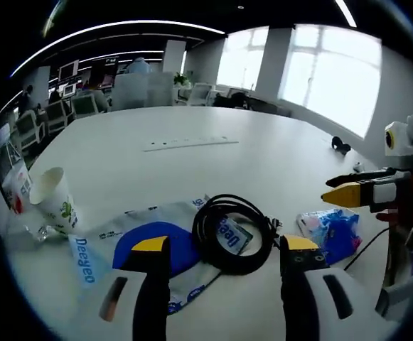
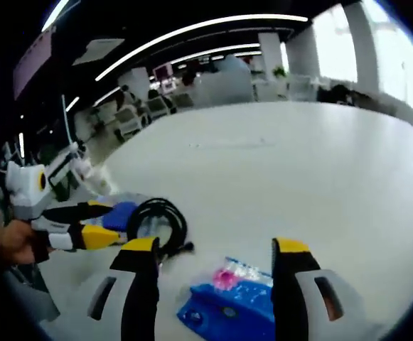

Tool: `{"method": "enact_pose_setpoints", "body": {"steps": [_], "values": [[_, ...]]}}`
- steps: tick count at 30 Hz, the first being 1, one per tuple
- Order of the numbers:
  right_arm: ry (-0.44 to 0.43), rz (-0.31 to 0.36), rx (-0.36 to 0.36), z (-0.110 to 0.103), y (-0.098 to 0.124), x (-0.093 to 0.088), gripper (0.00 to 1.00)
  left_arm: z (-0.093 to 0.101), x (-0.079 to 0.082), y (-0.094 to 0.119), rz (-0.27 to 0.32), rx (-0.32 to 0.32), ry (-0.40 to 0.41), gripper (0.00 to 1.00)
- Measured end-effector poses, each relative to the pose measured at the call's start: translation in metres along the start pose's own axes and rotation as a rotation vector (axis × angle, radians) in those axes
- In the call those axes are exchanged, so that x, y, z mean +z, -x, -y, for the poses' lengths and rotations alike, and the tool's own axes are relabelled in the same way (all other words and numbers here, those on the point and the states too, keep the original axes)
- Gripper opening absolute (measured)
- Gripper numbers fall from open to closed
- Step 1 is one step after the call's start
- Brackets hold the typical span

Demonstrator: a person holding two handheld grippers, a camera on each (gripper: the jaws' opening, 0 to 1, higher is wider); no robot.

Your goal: Arrange the tabletop items into an orderly group along one side of the table until the central work area is clear of visible clutter.

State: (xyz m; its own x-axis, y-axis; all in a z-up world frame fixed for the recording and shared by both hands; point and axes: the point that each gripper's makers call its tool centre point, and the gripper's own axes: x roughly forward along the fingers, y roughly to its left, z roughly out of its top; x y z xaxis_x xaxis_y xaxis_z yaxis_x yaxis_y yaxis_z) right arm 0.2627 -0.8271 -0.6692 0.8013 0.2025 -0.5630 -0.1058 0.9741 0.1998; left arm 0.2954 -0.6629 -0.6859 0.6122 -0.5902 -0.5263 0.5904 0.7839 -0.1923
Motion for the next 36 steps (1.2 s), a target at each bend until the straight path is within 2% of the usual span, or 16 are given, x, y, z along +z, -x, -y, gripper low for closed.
{"method": "enact_pose_setpoints", "body": {"steps": [8,19,36], "values": [[0.11,-0.056,0.052,-0.019,-0.018,0.002,0.64,-0.015,0.0,0.003,0.003,0.024,0.007,0.65],[0.148,-0.08,0.097,-0.037,-0.035,0.008,0.73,-0.028,0.0,0.003,0.006,0.042,0.002,0.72],[0.193,-0.134,0.143,-0.052,-0.051,0.002,0.88,-0.031,0.0,-0.003,0.005,0.033,-0.044,0.81]]}}
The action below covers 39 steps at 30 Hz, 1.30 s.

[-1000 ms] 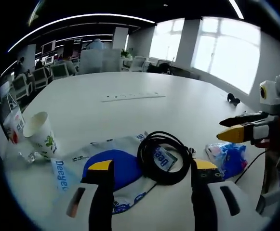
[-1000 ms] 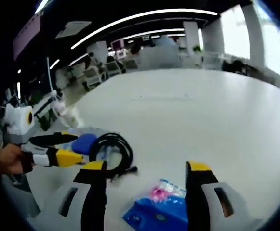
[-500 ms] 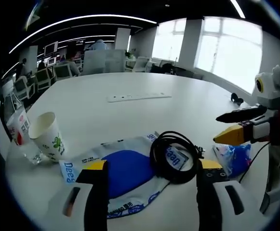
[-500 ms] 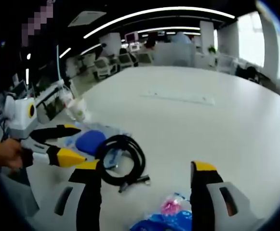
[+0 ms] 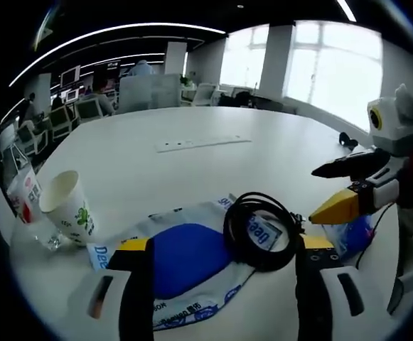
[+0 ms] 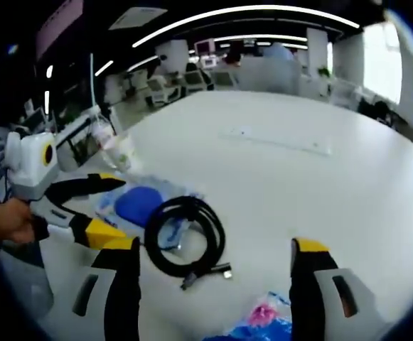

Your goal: Arrange the tabletop items into an orderly group along one side of the table until the central work area is clear of visible clutter.

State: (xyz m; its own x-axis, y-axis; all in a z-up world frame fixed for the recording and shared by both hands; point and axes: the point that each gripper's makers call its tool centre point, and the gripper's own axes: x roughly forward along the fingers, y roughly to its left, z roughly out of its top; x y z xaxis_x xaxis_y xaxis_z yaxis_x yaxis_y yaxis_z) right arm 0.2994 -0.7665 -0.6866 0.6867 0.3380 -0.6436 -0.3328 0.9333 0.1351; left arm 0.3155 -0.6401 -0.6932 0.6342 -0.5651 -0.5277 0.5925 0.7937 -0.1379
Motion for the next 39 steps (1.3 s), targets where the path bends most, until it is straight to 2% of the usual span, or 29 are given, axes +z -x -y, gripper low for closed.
{"method": "enact_pose_setpoints", "body": {"steps": [6,22,27,31,39], "values": [[0.013,-0.015,0.004,-0.001,-0.004,-0.001,0.91,0.0,0.001,-0.002,0.004,-0.006,-0.013,0.83],[0.128,-0.062,0.018,0.002,-0.021,0.0,0.98,-0.008,-0.002,-0.013,-0.024,-0.006,-0.03,0.86],[0.147,-0.064,0.005,0.008,-0.022,0.003,0.94,-0.014,-0.002,-0.016,-0.033,0.017,-0.03,0.85],[0.171,-0.051,-0.006,0.011,-0.023,0.007,0.87,-0.017,-0.001,-0.019,-0.031,0.028,-0.028,0.85],[0.18,-0.065,0.004,0.011,-0.028,0.008,0.84,-0.012,-0.003,-0.027,-0.044,0.026,-0.05,0.82]]}}
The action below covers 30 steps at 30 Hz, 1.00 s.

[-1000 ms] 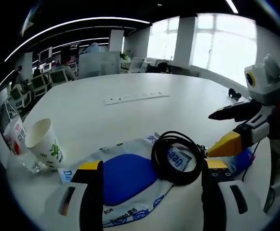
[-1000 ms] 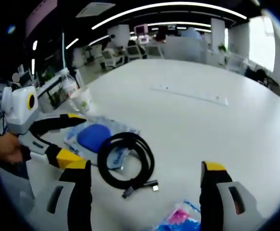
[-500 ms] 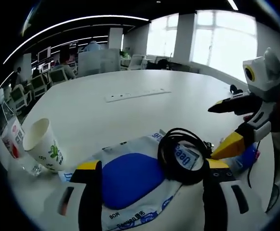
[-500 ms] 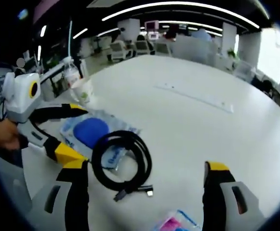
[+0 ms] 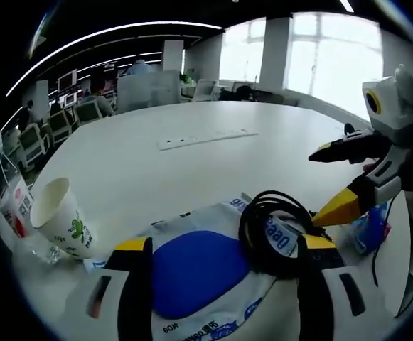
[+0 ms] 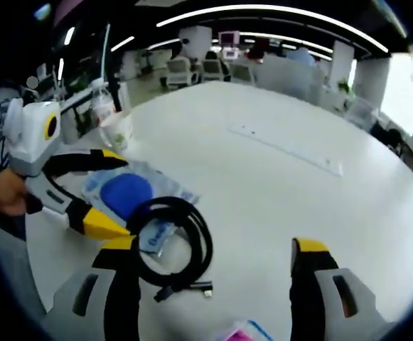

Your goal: Arrange the tabletop items into an orderly group along one side of the table until the central work area is clear of visible clutter.

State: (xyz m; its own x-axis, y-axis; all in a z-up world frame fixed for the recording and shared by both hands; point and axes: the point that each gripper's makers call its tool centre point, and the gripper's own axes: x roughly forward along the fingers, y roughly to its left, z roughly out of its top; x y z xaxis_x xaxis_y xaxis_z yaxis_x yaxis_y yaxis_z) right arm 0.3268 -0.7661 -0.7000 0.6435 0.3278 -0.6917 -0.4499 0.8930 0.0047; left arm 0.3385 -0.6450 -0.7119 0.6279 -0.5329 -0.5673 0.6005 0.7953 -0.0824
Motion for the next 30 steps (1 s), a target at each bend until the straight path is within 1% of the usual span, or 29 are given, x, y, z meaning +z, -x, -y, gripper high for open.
{"method": "enact_pose_setpoints", "body": {"steps": [1,4,8,11,15,18,21,24,27,30], "values": [[0.001,-0.001,0.001,-0.001,-0.001,0.0,0.83,0.0,0.0,-0.001,0.002,0.002,-0.015,0.81],[0.011,-0.002,0.003,-0.002,-0.003,0.0,0.79,0.004,0.0,-0.004,0.006,-0.006,-0.016,0.8],[0.021,-0.009,0.005,-0.003,-0.006,-0.001,0.77,0.005,-0.003,-0.008,0.001,0.0,-0.026,0.78],[0.025,-0.015,0.003,-0.002,-0.008,-0.003,0.74,0.005,-0.004,-0.01,-0.004,0.0,-0.037,0.74],[0.024,-0.018,-0.001,-0.001,-0.011,-0.003,0.72,0.01,-0.002,-0.014,0.002,-0.017,-0.049,0.68],[0.031,-0.025,0.006,-0.001,-0.014,-0.004,0.7,0.011,-0.002,-0.017,0.005,-0.024,-0.042,0.67],[0.034,-0.026,0.008,-0.001,-0.016,-0.004,0.68,0.012,-0.002,-0.019,0.002,-0.029,-0.04,0.65],[0.057,-0.008,0.007,-0.002,-0.019,0.0,0.64,0.012,-0.002,-0.021,0.002,-0.029,-0.045,0.63],[0.083,-0.01,0.014,-0.005,-0.022,0.0,0.6,0.012,-0.002,-0.022,0.005,-0.031,-0.054,0.59],[0.109,-0.02,0.02,-0.008,-0.025,-0.002,0.57,0.013,-0.001,-0.023,0.006,-0.025,-0.081,0.56]]}}
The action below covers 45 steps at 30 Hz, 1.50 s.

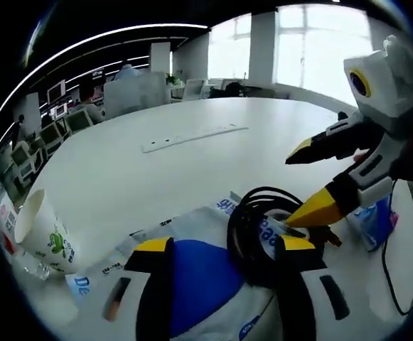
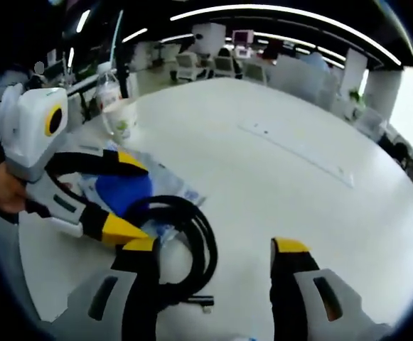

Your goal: Arrange the tabletop items into an orderly group along one side of the table until the central work area is clear of visible clutter.

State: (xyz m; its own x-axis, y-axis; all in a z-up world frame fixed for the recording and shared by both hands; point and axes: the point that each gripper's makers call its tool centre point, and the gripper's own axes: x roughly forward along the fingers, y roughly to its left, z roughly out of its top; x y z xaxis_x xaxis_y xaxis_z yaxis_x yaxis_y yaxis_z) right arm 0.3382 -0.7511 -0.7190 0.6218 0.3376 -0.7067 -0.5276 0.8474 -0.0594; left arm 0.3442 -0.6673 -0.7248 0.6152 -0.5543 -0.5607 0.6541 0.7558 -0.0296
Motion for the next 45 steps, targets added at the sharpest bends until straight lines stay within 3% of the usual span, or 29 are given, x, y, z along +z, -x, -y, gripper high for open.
{"method": "enact_pose_setpoints", "body": {"steps": [6,13,22,34,45], "values": [[0.006,0.01,0.004,-0.004,-0.003,0.001,0.46,0.009,0.007,-0.001,0.036,-0.015,-0.084,0.48],[0.053,0.004,-0.022,-0.001,-0.005,0.002,0.35,0.016,0.003,-0.005,0.02,-0.034,-0.135,0.42],[0.043,-0.013,0.004,-0.004,-0.009,-0.005,0.35,0.025,0.004,-0.007,0.026,-0.063,-0.176,0.27],[0.082,-0.044,0.013,-0.01,-0.012,-0.012,0.23,0.025,0.003,-0.009,0.015,-0.049,-0.183,0.22],[0.08,-0.072,0.008,-0.013,-0.013,-0.022,0.13,0.027,0.003,-0.009,0.015,-0.037,-0.237,0.18]]}}
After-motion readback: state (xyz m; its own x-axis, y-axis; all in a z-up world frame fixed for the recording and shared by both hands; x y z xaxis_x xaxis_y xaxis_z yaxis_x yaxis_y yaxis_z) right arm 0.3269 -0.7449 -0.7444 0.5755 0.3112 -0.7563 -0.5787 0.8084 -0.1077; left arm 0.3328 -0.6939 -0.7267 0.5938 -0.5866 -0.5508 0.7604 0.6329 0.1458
